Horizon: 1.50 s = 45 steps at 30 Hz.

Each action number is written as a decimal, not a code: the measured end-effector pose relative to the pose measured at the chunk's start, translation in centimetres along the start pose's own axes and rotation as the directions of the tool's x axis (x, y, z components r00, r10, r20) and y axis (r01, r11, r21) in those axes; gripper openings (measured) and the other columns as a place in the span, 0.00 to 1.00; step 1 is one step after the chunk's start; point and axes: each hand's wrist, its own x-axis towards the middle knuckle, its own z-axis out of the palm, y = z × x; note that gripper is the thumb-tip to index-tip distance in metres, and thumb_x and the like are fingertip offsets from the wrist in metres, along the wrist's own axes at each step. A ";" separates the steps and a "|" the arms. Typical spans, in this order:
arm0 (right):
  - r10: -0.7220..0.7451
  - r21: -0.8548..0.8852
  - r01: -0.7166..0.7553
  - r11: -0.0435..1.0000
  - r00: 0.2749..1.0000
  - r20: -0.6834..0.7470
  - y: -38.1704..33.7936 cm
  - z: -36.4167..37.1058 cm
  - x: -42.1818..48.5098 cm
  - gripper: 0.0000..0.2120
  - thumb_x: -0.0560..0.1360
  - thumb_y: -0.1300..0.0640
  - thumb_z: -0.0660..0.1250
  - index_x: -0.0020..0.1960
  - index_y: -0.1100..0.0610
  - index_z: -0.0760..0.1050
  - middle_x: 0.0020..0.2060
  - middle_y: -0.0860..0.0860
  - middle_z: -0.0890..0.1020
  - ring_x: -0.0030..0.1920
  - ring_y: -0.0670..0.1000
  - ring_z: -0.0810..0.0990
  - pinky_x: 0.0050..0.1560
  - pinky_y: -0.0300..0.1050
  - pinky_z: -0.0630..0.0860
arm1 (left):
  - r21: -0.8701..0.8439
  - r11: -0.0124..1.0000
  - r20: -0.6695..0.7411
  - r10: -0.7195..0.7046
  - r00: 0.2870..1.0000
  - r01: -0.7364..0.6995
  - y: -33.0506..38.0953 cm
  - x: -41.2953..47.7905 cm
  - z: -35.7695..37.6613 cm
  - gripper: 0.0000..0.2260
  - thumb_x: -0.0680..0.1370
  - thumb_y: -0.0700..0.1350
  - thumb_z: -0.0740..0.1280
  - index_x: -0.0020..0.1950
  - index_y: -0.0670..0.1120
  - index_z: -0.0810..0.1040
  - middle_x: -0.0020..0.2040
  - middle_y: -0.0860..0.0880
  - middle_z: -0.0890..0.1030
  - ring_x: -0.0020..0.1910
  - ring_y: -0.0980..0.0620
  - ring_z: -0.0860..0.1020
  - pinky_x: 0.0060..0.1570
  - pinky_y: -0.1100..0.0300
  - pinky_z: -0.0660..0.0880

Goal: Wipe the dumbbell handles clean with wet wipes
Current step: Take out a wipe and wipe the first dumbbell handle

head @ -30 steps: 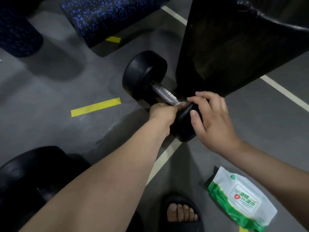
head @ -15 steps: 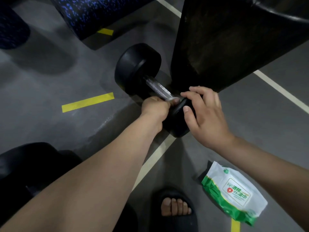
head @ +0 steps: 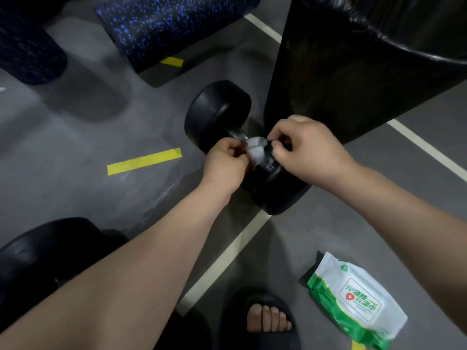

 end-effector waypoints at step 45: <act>0.277 0.313 -0.535 0.785 0.754 0.596 -1.0 4.8 9.5 0.10 0.79 0.53 0.67 0.46 0.58 0.83 0.41 0.53 0.87 0.44 0.54 0.85 0.44 0.43 0.80 | 0.513 0.784 -0.274 0.536 0.798 -0.350 0.8 2.3 -7.1 0.08 0.79 0.41 0.69 0.58 0.42 0.76 0.63 0.47 0.77 0.61 0.60 0.72 0.54 0.83 0.59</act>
